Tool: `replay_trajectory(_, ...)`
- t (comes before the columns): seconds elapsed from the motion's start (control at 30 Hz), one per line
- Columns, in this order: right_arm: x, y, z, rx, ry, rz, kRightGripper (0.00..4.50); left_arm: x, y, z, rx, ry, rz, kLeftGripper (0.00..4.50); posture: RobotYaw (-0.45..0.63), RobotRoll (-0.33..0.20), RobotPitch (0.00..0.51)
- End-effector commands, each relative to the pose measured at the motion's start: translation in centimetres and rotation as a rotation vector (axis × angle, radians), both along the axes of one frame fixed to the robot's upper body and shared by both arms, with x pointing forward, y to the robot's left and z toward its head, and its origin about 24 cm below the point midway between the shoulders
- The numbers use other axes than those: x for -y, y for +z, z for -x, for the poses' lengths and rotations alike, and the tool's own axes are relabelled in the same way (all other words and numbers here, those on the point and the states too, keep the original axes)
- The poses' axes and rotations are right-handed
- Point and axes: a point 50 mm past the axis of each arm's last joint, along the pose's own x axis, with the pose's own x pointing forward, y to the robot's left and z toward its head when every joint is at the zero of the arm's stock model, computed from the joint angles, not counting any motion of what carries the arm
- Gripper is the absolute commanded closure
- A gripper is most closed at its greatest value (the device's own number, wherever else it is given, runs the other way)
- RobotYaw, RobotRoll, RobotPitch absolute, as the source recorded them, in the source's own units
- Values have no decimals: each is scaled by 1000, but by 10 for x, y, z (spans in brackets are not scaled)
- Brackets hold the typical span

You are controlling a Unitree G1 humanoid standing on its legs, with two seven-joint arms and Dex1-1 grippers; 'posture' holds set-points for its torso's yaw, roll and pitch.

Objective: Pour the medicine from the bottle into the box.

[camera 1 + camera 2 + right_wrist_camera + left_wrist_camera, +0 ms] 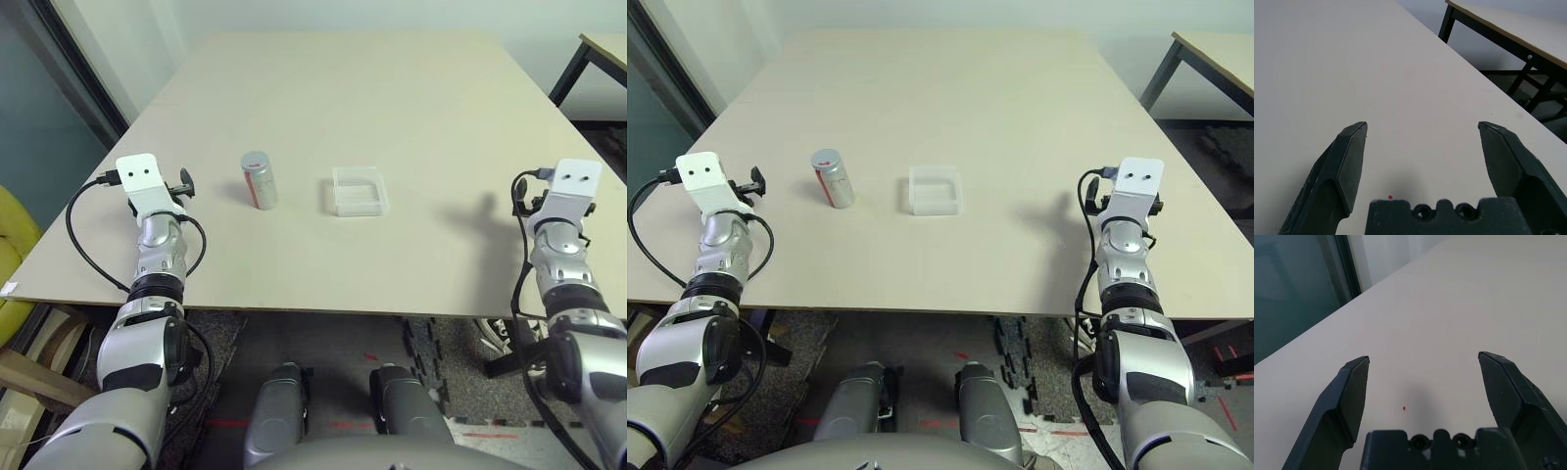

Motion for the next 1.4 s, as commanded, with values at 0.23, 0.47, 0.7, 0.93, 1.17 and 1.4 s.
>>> replay_trajectory(0.23,2,4,-1,14,3,2,0,2,2,-3,-16,-73,-29,25,-66,0,30)
replay_trajectory(0.47,-25,16,-12,4,342,104,0,-11,8,4,1,-186,-26,25,-51,0,42)
replay_trajectory(0.7,-50,36,-21,-38,718,92,0,-26,13,15,-32,-324,-96,25,-53,0,59)
replay_trajectory(0.93,-71,55,-20,-150,1112,142,0,-41,21,34,-98,-535,-249,25,-35,0,63)
replay_trajectory(1.17,-86,66,-22,-218,1296,225,0,-21,11,49,-107,-857,-120,25,-26,0,60)
replay_trajectory(1.4,-91,76,-27,-231,1340,295,0,0,3,51,-120,-1019,6,25,-32,0,54)
